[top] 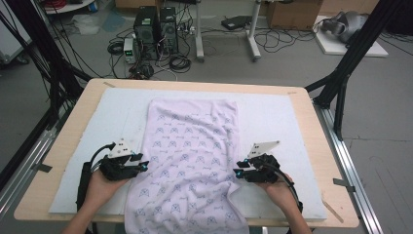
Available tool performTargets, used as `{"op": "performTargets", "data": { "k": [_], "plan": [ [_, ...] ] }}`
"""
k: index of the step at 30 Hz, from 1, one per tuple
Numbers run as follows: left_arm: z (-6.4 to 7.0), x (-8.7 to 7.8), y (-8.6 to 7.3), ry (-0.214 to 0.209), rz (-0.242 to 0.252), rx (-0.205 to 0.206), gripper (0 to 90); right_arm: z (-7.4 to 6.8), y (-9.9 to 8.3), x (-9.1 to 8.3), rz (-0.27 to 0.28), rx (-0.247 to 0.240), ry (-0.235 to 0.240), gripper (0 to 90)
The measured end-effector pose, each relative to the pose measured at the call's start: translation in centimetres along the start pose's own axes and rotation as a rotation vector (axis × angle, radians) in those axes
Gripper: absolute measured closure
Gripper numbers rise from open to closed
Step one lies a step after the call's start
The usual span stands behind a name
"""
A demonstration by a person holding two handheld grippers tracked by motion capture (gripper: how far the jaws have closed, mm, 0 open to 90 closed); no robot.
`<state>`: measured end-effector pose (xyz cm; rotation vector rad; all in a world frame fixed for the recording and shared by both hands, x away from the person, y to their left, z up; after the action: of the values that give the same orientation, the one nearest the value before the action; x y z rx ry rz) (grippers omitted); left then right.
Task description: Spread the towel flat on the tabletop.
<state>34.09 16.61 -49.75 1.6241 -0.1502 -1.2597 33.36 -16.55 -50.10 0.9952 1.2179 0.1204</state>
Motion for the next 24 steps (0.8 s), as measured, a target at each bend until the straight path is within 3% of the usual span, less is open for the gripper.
{"op": "performTargets", "data": {
  "k": [2,4,5,8,15,16,18,21,24],
  "plan": [
    [0.3,0.5,-1.0,-0.018,-0.039,0.007,67.6,-0.3,-0.6,0.7,-0.031,-0.001,0.010,69.0],
    [0.4,0.5,-1.2,-0.017,-0.022,0.017,77.2,-0.4,-0.6,0.9,-0.027,-0.013,0.009,86.3],
    [0.3,0.4,-1.2,-0.015,-0.019,0.011,84.7,-0.6,-0.6,0.8,-0.033,-0.025,0.030,88.2],
    [0.2,0.4,-1.2,-0.002,-0.015,0.007,86.8,-0.4,-0.8,0.6,-0.038,-0.028,0.044,89.1],
    [0.2,0.1,-1.2,0.006,-0.012,-0.003,83.8,1.3,-2.4,-1.0,-0.040,0.013,-0.006,89.3],
    [0.2,-0.1,-1.2,0.009,-0.006,-0.008,80.7,1.4,-2.5,-1.2,-0.033,0.022,-0.007,87.9],
    [0.4,-0.6,-1.1,0.001,0.009,-0.013,75.6,1.6,-2.4,-1.5,-0.012,0.026,-0.020,76.0],
    [1.2,-1.8,-0.9,-0.017,0.041,-0.010,71.5,0.6,-1.3,-2.6,0.054,0.015,0.001,74.5],
    [2.3,-2.5,-0.9,-0.033,0.061,0.009,69.1,-1.7,0.4,-3.9,0.133,-0.030,0.050,71.4]
  ]
}}
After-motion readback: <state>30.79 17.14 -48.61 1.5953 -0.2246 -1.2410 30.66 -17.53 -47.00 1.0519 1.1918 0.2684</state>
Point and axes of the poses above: each handheld gripper's, and its own axes: x roughly forward along the jaws, y roughly out of its top, z roughly to its right, the point moved 10 cm from there along x, roughly forward along the jaws, and after that the axes turned 6 degrees about -y, right-handed, at the moved point
